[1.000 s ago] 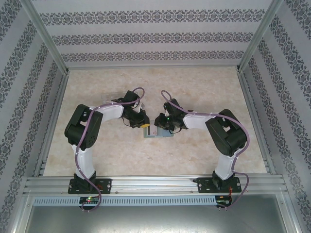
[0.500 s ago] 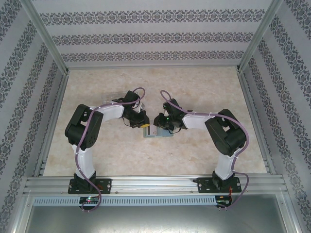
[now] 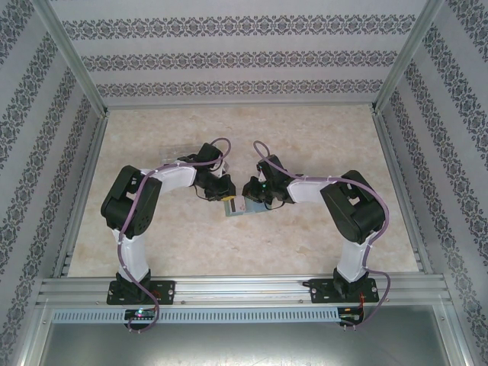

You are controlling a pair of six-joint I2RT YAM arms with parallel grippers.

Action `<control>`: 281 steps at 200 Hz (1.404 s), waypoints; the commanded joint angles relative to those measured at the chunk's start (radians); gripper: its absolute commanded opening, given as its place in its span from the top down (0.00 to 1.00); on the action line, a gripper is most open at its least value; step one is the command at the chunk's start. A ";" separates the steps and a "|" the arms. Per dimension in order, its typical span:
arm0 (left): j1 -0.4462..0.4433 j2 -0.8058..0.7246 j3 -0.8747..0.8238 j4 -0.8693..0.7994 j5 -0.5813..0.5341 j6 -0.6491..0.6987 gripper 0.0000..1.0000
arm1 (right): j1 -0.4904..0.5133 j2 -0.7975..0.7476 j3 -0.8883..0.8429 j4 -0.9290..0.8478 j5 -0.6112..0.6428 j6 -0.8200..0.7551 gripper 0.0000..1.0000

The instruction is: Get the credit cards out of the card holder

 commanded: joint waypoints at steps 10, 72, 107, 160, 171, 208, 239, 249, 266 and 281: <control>-0.011 -0.049 -0.012 -0.040 -0.035 0.027 0.86 | -0.007 -0.031 -0.021 0.009 0.018 -0.012 0.94; -0.017 -0.111 -0.079 -0.029 -0.102 -0.009 0.84 | -0.007 -0.055 -0.045 -0.015 0.046 -0.036 0.96; -0.039 -0.070 -0.069 -0.024 -0.095 -0.021 0.84 | -0.007 -0.044 -0.041 -0.012 0.016 -0.034 0.86; -0.044 -0.021 -0.041 -0.031 -0.089 -0.023 0.86 | -0.005 -0.020 -0.034 -0.013 -0.016 -0.040 0.75; -0.046 -0.015 -0.034 -0.034 -0.087 -0.022 0.87 | -0.005 -0.015 -0.034 -0.013 -0.022 -0.040 0.76; -0.045 -0.003 -0.020 -0.065 -0.104 -0.014 0.89 | -0.011 -0.012 -0.040 -0.001 -0.048 -0.048 0.78; -0.045 0.009 -0.018 -0.085 -0.113 -0.009 0.91 | -0.020 -0.026 -0.051 0.027 -0.066 -0.045 0.81; -0.045 0.011 -0.020 -0.090 -0.117 -0.009 0.91 | -0.023 -0.033 -0.054 0.033 -0.069 -0.045 0.82; -0.045 0.009 -0.017 -0.106 -0.129 -0.002 0.92 | -0.029 -0.045 -0.061 0.050 -0.078 -0.045 0.82; -0.045 0.006 -0.015 -0.118 -0.140 0.005 0.92 | -0.035 -0.056 -0.068 0.056 -0.078 -0.043 0.82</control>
